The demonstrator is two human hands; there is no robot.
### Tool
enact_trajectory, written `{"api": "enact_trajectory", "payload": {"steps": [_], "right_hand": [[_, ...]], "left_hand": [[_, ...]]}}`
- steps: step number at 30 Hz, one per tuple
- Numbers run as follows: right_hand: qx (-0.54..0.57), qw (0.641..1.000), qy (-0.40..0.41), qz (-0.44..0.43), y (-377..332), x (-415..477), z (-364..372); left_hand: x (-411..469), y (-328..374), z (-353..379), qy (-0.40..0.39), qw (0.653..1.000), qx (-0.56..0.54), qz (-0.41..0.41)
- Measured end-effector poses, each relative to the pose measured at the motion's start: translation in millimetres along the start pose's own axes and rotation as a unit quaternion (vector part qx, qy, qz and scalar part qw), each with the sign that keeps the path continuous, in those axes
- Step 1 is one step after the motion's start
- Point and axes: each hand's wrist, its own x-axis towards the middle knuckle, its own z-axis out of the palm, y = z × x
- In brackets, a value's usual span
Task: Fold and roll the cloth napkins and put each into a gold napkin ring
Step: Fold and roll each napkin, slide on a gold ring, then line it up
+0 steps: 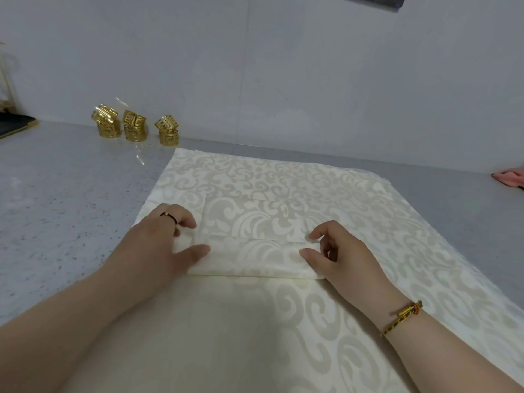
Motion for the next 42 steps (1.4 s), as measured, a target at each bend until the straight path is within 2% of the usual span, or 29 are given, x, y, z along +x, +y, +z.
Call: {"api": "enact_trajectory", "payload": {"steps": [3,5,7,9,10,14,17,19,21,25,27,31,36,38,40,42], "right_hand": [[-0.004,0.999,0.001,-0.033,-0.4,-1.6,-2.4],[-0.006,0.999,-0.01,-0.053,0.1,-1.9,-4.7],[-0.015,0.997,-0.029,-0.07,-1.2,-3.0,-8.2],[-0.055,0.993,-0.053,-0.085,-0.3,-4.1,-14.0],[-0.083,0.989,-0.07,-0.101,1.0,-5.1,-16.3],[-0.162,0.974,-0.107,-0.115,-1.3,-6.0,-16.9],[-0.167,0.975,-0.077,-0.122,-2.2,-1.7,-10.4],[-0.13,0.981,-0.063,-0.128,-1.2,-1.2,-8.8],[-0.073,0.99,-0.066,-0.101,-3.0,-3.1,-13.5],[0.095,0.991,-0.089,-0.011,-7.7,-7.7,-20.8],[0.118,0.989,-0.085,0.013,-7.5,-7.5,-16.9],[0.078,0.995,-0.06,0.022,-4.7,-3.9,-9.3],[-0.004,0.999,-0.045,-0.004,-5.0,-5.5,-7.5],[-0.038,0.998,-0.03,-0.047,-4.9,-5.8,-6.3],[-0.075,0.992,-0.023,-0.103,-7.2,-6.6,-6.0],[-0.111,0.982,-0.031,-0.148,-7.5,-7.4,-8.2]], "left_hand": [[-1.7,-1.1,-0.6,-0.002,0.985,0.055,0.163],[0.1,-5.6,-1.7,-0.04,0.969,0.085,0.226],[-0.8,-5.5,-4.9,-0.105,0.978,0.062,0.168],[-2.1,-10.2,-7.3,-0.161,0.977,0.097,0.104],[-0.8,-13.1,-7.0,-0.175,0.971,0.124,0.103],[2.3,-11.1,0.9,-0.094,0.97,0.183,0.125],[6.0,-4.9,-3.8,-0.036,0.956,0.195,0.218],[3.6,-6.2,-7.9,-0.045,0.976,0.14,0.159],[-2.4,-5.2,-8.4,-0.079,0.992,0.036,0.087],[-3.1,-5.3,-12.2,-0.089,0.992,-0.087,-0.02],[-4.0,-3.1,-11.6,-0.086,0.99,-0.097,-0.058],[-3.9,-0.4,-3.6,-0.045,0.996,-0.06,-0.045],[-5.2,5.6,-1.4,0.023,0.998,0.032,0.043],[-5.6,7.7,-5.3,-0.001,0.995,0.057,0.084],[-4.4,5.1,-10.8,-0.066,0.988,0.082,0.113],[-5.4,2.4,-16.1,-0.121,0.985,0.075,0.102]]}}
